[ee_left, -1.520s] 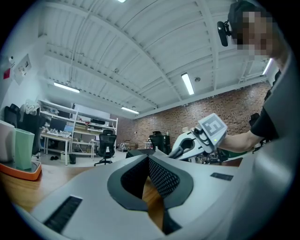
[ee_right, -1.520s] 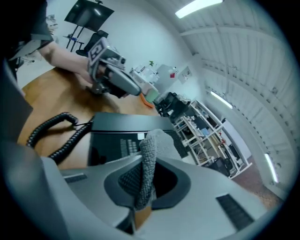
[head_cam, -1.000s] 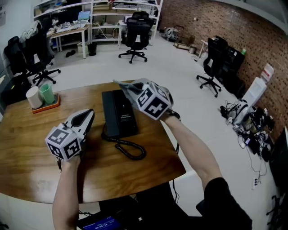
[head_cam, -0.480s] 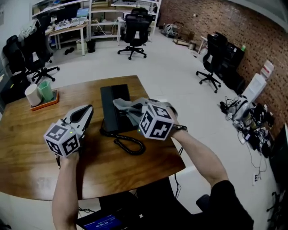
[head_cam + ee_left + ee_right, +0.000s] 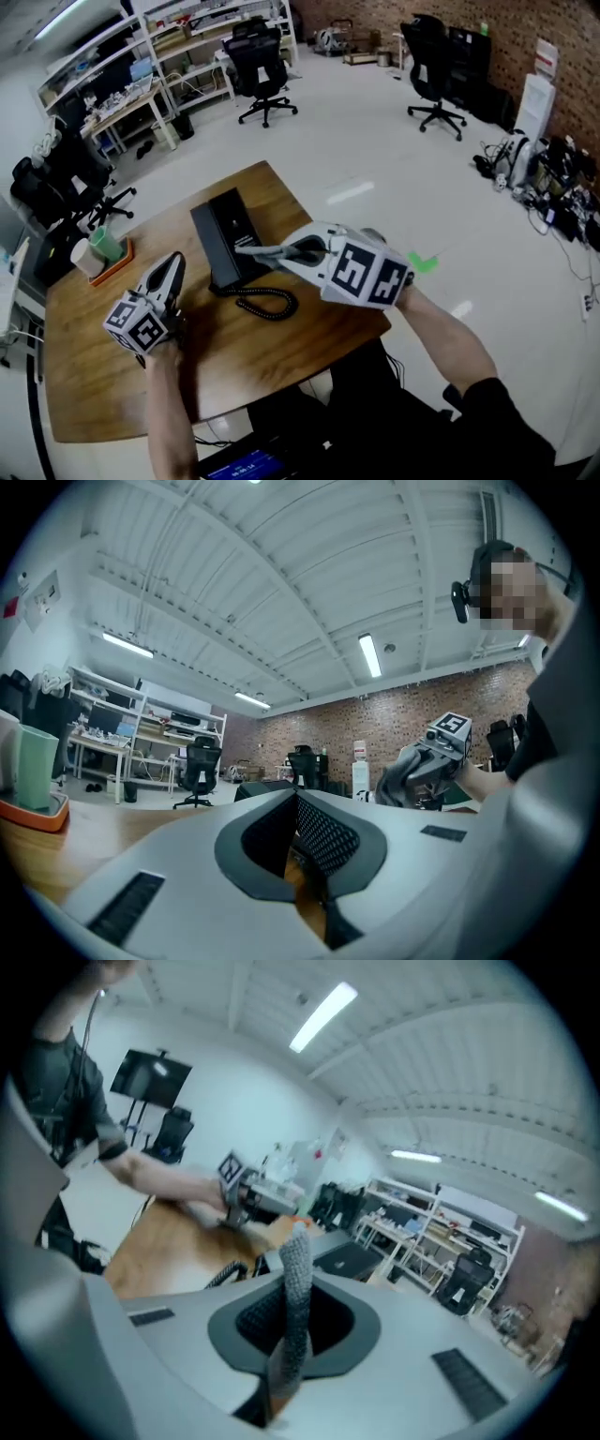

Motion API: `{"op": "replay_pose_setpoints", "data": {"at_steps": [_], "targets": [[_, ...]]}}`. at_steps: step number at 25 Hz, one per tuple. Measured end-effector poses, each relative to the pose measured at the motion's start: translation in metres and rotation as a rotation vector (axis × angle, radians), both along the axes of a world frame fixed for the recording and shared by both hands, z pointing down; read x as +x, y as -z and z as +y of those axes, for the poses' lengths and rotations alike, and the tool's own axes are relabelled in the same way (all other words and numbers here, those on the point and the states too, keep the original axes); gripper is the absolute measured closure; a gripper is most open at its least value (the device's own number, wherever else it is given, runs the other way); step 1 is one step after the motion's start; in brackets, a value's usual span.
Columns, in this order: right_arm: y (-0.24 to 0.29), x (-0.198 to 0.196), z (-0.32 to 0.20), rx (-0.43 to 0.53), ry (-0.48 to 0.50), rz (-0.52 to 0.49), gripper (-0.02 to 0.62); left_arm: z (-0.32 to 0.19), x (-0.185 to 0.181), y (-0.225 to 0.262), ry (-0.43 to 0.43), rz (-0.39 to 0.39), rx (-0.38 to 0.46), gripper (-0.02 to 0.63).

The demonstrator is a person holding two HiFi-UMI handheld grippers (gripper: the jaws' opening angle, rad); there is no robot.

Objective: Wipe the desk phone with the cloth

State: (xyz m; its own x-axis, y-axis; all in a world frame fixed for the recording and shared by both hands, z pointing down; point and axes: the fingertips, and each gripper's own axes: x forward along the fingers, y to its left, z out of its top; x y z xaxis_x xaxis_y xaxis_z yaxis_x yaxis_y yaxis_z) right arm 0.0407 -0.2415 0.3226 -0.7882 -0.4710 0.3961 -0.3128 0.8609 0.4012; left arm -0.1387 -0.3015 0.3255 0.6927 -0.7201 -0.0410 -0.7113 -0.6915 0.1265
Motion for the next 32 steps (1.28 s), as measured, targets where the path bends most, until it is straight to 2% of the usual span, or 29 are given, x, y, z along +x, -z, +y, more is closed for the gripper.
{"op": "replay_pose_setpoints", "data": {"at_steps": [3,5,7,9,13,19,22,26,29,32], "targets": [[0.062,0.029,0.024,-0.024,-0.017,-0.387,0.569,0.016,0.012,0.024,-0.032,0.017,0.006,0.611],[0.085,0.050,0.041,-0.051,-0.003,-0.594,0.569,0.035,0.035,0.048,-0.072,0.029,0.040,0.611],[0.096,0.073,0.055,-0.080,0.014,-0.741,0.569,0.058,0.064,0.071,-0.115,0.046,0.079,0.611],[0.101,0.092,0.064,-0.090,0.024,-0.814,0.569,0.078,0.097,0.089,-0.152,0.043,0.115,0.611],[0.121,0.110,0.068,-0.042,0.028,-0.829,0.569,0.102,0.158,0.126,-0.228,0.013,0.216,0.611],[0.112,0.080,0.054,-0.082,0.033,-0.890,0.569,0.100,0.118,0.110,-0.120,0.030,0.164,0.611],[0.105,0.077,0.053,-0.093,0.041,-0.894,0.571,0.102,0.113,0.109,-0.081,0.050,0.164,0.611],[0.098,0.073,0.062,-0.102,0.065,-0.863,0.571,0.116,0.117,0.104,-0.107,0.083,0.142,0.611],[0.103,0.066,0.074,-0.089,0.090,-0.828,0.571,0.126,0.117,0.104,-0.092,0.058,0.147,0.611],[0.114,0.063,0.086,-0.029,0.103,-0.802,0.571,0.131,0.121,0.106,-0.089,0.025,0.164,0.611]]}}
